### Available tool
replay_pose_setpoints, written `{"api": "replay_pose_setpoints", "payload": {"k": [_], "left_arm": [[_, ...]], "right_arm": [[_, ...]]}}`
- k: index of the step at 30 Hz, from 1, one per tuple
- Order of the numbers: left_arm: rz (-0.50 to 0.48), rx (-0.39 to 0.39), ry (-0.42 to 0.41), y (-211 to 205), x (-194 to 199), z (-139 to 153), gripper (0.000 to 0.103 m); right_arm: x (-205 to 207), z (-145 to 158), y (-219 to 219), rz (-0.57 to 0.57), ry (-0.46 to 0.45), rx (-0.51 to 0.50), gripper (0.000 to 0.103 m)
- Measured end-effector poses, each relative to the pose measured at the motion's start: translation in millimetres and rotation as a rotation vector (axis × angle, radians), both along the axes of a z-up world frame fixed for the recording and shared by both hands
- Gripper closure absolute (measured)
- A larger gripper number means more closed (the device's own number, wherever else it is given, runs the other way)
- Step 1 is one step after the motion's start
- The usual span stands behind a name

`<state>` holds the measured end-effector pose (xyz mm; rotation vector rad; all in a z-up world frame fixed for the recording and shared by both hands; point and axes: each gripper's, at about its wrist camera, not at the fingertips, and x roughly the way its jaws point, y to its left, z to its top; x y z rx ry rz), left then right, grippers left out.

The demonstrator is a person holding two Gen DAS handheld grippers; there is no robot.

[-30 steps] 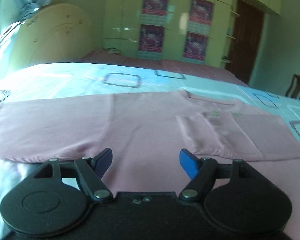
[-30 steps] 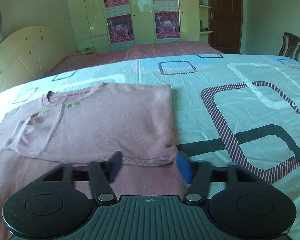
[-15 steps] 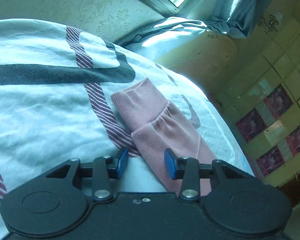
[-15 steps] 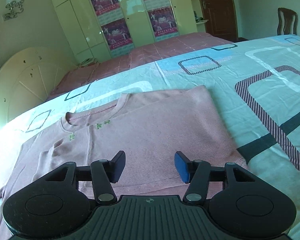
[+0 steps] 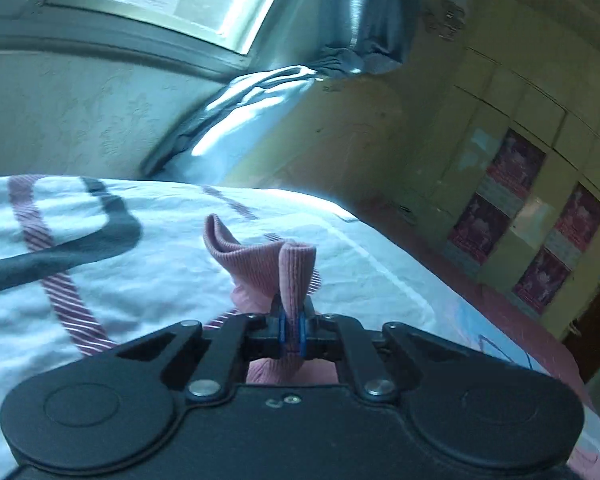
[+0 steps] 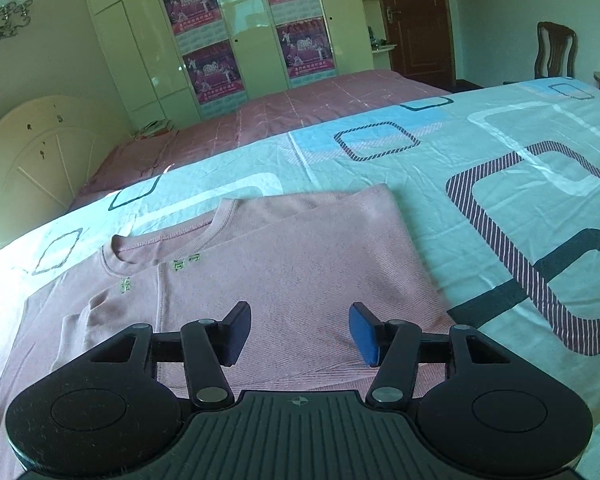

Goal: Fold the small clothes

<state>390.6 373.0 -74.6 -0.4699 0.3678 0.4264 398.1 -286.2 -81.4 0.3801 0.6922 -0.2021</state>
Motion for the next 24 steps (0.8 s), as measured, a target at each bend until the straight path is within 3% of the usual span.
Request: {"api": "replay_pose_setpoints", "payload": {"k": [2, 11, 19, 22, 23, 24], "left_arm": [[-0.131, 0.049, 0.000, -50, 18, 10, 0.098], [-0.557, 0.042, 0.030, -252, 61, 14, 0.098], [-0.833, 0.216, 0.189, -393, 83, -26, 0.098], [-0.969, 0.206, 0.365, -420, 95, -62, 0.080], [-0.967, 0.249, 0.345, -424, 90, -66, 0.079], [-0.975, 0.278, 0.323, -426, 83, -66, 0.067]], "right_arm": [[-2, -1, -5, -0.013, -0.003, 0.010, 0.048], [-15, -3, -22, -0.015, -0.025, 0.040, 0.048], [-33, -3, -46, -0.023, -0.026, 0.094, 0.048], [-38, -5, -51, 0.002, -0.025, 0.145, 0.048], [-38, -5, -52, 0.010, -0.026, 0.166, 0.048], [-37, -5, -51, 0.019, -0.029, 0.183, 0.048]]}}
